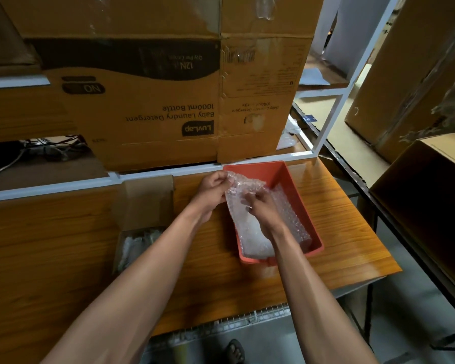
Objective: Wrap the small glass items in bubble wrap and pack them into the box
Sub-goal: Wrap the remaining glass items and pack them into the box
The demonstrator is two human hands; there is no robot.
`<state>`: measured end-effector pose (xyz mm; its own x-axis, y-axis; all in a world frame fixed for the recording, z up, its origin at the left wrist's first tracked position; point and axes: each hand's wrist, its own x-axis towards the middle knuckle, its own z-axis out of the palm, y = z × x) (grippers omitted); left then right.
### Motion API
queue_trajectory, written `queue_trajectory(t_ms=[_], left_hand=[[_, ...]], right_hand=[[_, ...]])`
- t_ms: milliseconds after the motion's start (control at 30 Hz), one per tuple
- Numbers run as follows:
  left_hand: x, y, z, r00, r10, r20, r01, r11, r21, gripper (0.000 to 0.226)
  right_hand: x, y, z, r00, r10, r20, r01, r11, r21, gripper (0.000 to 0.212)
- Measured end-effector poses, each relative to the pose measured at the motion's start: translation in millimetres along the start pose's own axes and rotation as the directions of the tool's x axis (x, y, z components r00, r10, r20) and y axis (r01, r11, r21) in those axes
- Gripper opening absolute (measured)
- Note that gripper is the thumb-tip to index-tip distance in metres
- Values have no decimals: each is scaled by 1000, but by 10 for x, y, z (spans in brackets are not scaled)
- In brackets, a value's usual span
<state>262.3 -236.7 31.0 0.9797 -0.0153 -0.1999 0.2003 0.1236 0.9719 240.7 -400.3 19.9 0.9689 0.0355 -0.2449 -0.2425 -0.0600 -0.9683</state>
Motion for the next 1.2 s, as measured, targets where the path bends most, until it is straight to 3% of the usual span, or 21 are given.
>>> queue_trajectory(t_ms=[100, 267, 367, 433, 533, 667, 733, 833, 1033, 1200], left_hand=[[-65, 39, -207, 999, -6, -39, 3, 997, -74, 13], [-153, 225, -541, 999, 7, -31, -12, 983, -185, 29], [-239, 403, -683, 999, 50, -8, -50, 975, -216, 53], [-274, 474, -802, 995, 103, 11, -101, 987, -124, 66], [-308, 558, -1008, 986, 162, 45, -166, 982, 90, 47], [-307, 638, -1290, 987, 156, 41, -161, 969, 188, 12], [-304, 673, -1423, 988, 150, 32, -154, 967, 203, 11], [-328, 722, -1611, 990, 129, 52, -138, 964, 229, 16], [-350, 746, -1855, 988, 152, 37, -156, 930, 333, 24], [-330, 726, -1992, 983, 181, 34, -178, 889, 423, 11]], right_hand=[[-17, -76, 110, 998, -47, 30, 44, 993, 111, 12], [-64, -282, 293, 994, -101, 39, 91, 976, 200, 13], [-54, -406, 449, 991, -136, 19, 128, 962, 240, 22], [-44, -482, 573, 987, -159, -25, 161, 960, 230, 24], [-48, -579, 742, 979, -178, -99, 189, 976, 109, 43], [-119, -666, 892, 925, -373, -75, 345, 905, -249, 68], [-126, -724, 990, 891, -453, -15, 408, 817, -408, 59], [-82, -786, 1161, 895, -445, 19, 378, 738, -559, 32], [-83, -803, 1417, 899, -438, 15, 357, 713, -604, 19], [-127, -838, 1545, 877, -481, 10, 363, 649, -668, 12]])
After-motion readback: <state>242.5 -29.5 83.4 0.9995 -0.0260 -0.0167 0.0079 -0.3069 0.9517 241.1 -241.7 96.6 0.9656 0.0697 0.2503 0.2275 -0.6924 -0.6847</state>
